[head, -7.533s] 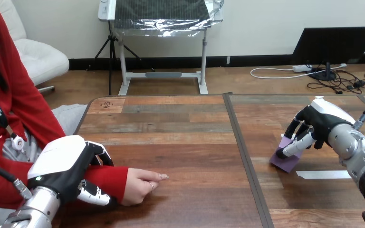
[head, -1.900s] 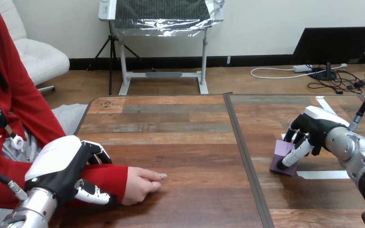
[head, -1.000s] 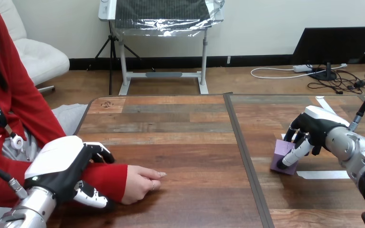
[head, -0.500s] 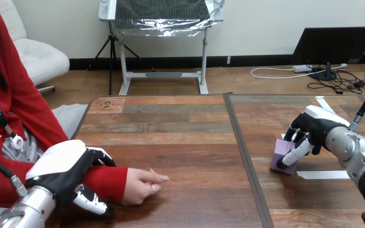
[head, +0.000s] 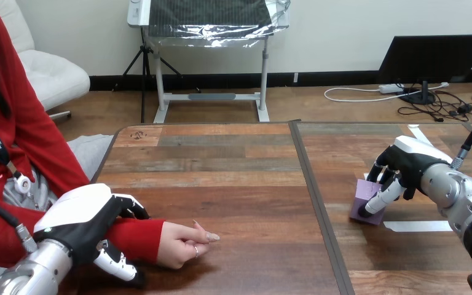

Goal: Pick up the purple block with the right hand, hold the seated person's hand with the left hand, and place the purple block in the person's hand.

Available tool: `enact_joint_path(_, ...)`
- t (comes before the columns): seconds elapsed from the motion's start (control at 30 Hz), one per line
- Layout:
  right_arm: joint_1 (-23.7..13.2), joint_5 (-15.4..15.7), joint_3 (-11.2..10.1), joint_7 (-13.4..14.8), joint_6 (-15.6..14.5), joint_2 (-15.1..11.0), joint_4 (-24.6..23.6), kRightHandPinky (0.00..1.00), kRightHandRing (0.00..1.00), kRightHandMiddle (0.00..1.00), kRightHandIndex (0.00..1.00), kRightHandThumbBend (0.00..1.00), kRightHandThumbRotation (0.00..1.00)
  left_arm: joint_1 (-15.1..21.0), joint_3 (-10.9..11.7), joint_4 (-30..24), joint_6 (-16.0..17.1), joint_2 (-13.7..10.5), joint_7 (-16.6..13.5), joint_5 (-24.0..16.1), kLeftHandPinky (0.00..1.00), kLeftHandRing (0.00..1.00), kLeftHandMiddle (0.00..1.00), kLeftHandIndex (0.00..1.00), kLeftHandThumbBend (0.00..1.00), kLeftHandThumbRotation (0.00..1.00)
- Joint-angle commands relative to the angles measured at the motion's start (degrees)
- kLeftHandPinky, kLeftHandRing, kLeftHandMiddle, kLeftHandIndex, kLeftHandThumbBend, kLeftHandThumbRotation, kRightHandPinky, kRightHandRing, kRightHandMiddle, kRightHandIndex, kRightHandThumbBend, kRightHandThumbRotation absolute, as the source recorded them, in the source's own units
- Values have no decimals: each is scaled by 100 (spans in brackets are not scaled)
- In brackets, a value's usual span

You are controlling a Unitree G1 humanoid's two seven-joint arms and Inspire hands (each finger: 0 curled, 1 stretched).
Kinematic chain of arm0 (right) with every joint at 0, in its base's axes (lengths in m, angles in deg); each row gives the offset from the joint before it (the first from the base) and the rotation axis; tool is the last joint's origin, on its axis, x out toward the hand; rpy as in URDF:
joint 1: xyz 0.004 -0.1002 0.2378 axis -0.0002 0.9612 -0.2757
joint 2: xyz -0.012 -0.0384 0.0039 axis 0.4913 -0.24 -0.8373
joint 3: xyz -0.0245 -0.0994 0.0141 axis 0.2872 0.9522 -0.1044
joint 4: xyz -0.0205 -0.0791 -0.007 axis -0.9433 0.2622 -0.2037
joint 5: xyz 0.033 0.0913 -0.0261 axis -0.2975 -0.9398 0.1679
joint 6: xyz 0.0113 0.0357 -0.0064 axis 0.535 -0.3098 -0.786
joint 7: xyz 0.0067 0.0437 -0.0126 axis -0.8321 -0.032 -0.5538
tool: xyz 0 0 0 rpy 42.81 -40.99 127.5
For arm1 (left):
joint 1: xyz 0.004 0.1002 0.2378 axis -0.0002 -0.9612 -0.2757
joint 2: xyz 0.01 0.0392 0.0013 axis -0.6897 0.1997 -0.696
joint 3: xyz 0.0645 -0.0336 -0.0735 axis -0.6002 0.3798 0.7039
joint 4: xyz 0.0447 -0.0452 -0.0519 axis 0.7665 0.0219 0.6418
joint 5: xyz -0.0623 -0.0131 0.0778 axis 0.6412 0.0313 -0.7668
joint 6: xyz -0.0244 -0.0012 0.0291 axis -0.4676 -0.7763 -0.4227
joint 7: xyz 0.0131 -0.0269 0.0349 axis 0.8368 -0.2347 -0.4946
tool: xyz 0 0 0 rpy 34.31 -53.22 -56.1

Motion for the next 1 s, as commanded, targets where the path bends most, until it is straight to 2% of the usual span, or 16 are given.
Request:
enact_joint_path(0.0, -205, -90, -78, 187, 84, -35, -161, 45, 49, 54, 53, 78, 0, 357, -155, -188, -82, -171, 128, -129, 60, 69, 72, 71, 100, 3)
enact_joint_path(0.33, -222, -74, -46, 188, 44, -24, -161, 46, 50, 55, 53, 77, 0, 459, -275, -159, -206, -179, 248, -405, 60, 68, 71, 70, 100, 3)
enact_joint_path(0.63, -234, -74, -44, 174, 41, -15, -163, 49, 52, 55, 53, 77, 0, 561, -349, -75, -204, -200, 240, -485, 55, 64, 67, 68, 96, 0)
enact_joint_path(0.97, -232, -115, -75, 174, 46, -1, -164, 47, 50, 54, 52, 78, 0, 666, -401, 23, -203, -206, 271, -508, 50, 58, 61, 63, 92, 0)
